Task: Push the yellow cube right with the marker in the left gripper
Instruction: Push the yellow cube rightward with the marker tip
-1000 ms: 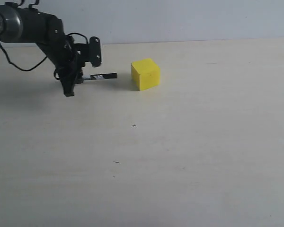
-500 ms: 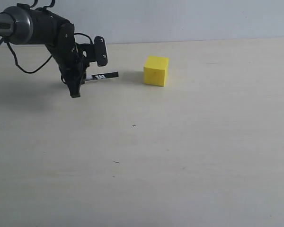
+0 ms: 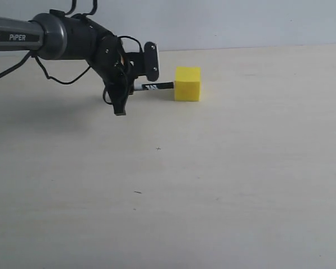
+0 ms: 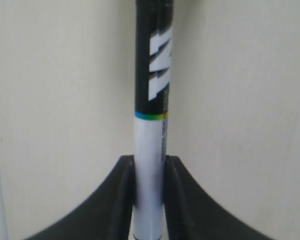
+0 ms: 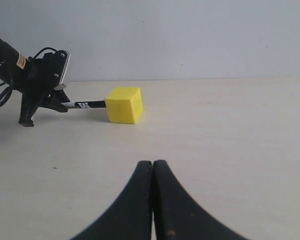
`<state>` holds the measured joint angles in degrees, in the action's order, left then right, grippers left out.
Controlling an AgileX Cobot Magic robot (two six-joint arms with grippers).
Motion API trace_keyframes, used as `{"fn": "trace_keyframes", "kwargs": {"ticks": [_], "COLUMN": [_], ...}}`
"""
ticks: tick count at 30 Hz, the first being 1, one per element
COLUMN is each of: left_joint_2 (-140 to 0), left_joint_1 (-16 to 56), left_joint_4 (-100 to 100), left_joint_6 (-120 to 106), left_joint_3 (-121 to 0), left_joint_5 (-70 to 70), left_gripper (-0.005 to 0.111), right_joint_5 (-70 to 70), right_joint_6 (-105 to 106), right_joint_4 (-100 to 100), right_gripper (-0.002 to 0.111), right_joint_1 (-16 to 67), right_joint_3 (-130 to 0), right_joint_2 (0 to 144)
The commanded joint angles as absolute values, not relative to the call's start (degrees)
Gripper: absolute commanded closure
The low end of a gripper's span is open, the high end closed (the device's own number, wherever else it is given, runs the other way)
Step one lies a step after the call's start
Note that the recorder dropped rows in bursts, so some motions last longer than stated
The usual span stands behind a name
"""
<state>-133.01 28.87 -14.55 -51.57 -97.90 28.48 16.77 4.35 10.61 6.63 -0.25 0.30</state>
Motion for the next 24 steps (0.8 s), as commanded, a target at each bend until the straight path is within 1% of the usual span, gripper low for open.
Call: {"fn": "trace_keyframes", "kwargs": {"ticks": [1, 7, 15, 18, 24], "left_joint_2": [-132.69, -132.56, -132.56, -132.56, -133.03], "left_joint_1": [30.28, 27.83, 22.78, 22.81, 25.98], "left_joint_4": [-14.84, -15.57, -18.78, -25.0, -25.09], "left_joint_6": [-50.68, -48.83, -42.32, -38.48, -38.75], "left_joint_3": [-98.13, -98.13, -98.13, -98.13, -98.13], "left_joint_5": [28.29, 31.49, 37.83, 37.71, 31.34], "left_gripper": [0.107, 0.107, 0.107, 0.107, 0.107], "right_joint_5": [16.38, 16.38, 16.38, 16.38, 16.38], "right_joint_6": [4.43, 4.43, 4.43, 4.43, 4.43], "right_joint_4": [10.55, 10.55, 10.55, 10.55, 10.55], "right_gripper": [0.108, 0.108, 0.108, 0.108, 0.108], "right_joint_1": [6.7, 6.7, 6.7, 6.7, 6.7], "right_joint_3": [0.0, 0.0, 0.0, 0.0, 0.0], "right_joint_2": [0.0, 0.0, 0.0, 0.0, 0.0]}}
